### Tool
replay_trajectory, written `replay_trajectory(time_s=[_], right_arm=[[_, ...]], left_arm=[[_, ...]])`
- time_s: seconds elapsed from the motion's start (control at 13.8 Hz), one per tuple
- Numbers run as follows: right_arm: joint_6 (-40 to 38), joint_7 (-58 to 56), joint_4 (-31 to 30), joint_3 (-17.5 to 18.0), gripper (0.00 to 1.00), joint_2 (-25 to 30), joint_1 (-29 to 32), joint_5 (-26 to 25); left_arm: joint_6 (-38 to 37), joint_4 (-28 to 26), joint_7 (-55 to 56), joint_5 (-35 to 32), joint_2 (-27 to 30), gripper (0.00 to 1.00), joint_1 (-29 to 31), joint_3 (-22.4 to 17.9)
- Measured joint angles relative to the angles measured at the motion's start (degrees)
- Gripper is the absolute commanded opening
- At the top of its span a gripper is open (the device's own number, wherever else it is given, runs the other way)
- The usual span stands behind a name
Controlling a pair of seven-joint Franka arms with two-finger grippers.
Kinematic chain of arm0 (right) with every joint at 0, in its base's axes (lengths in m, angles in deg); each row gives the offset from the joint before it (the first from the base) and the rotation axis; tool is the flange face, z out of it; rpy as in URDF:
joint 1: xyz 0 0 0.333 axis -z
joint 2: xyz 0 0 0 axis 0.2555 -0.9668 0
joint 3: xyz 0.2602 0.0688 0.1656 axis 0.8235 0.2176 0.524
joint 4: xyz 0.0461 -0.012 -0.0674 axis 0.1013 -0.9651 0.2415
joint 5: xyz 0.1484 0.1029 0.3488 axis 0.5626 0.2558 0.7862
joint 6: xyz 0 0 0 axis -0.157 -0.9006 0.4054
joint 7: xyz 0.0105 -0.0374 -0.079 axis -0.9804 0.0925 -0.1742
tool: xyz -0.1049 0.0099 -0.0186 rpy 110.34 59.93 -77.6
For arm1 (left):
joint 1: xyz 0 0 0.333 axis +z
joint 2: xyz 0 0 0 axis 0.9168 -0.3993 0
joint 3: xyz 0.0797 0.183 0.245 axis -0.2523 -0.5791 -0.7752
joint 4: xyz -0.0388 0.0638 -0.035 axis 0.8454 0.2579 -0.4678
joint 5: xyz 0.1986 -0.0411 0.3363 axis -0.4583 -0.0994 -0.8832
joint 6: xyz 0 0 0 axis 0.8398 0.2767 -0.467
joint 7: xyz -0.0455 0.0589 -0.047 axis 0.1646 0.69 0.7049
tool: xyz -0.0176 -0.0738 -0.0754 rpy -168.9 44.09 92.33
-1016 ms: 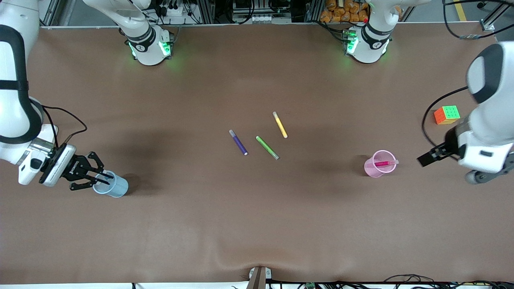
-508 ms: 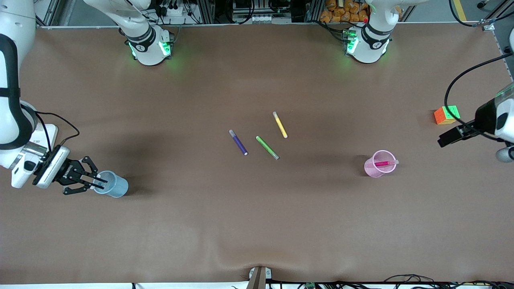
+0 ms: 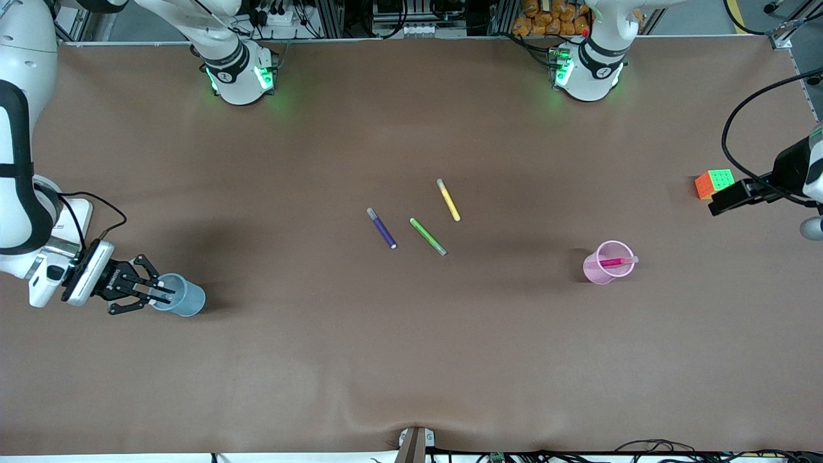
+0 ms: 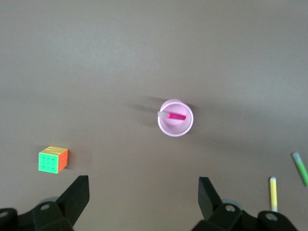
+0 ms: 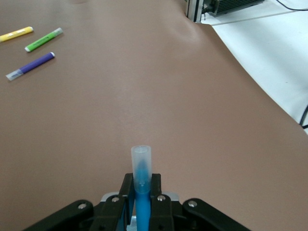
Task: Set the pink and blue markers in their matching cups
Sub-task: 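Release the blue marker into the light blue cup while the left gripper withdraws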
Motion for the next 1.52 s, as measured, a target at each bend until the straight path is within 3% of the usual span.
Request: replay_trajectory(time_s=[0.07, 0.15, 0.22, 0.58, 0.94, 1.52], right_arm=[[-0.9, 0.0, 0.0, 0.0, 0.15, -0.1, 0.1, 0.0], [-1.8, -0.1, 0.0, 0.0, 0.69, -0.2, 0.3, 0.0], [-2.6, -0.1, 0.0, 0.0, 1.0, -0.2, 0.5, 0.0], [-5.3, 0.2, 0.7, 0.0, 1.0, -0.2, 0.9, 0.2], [-6.8, 8.5, 3.5, 0.2, 1.0, 1.5, 0.9, -0.9], [-7.2, 41.2, 4.4, 1.1, 1.0, 14.5, -4.8, -19.3]], left_arm=[[-0.6, 0.0, -2.3, 0.0, 0.5, 1.0, 0.1, 0.0], [-0.7, 0.0, -4.3, 0.0, 1.1, 1.0, 0.2, 0.0], [-1.1, 0.0, -6.1, 0.0, 1.9, 1.0, 0.8, 0.0], [-4.5, -1.0, -8.6, 0.2, 4.8, 1.0, 2.2, 0.3], [-4.0, -8.3, -8.2, 0.2, 10.4, 1.0, -0.6, 0.4], [-3.6, -11.6, -8.3, 0.9, 14.3, 1.0, -0.8, -0.2]])
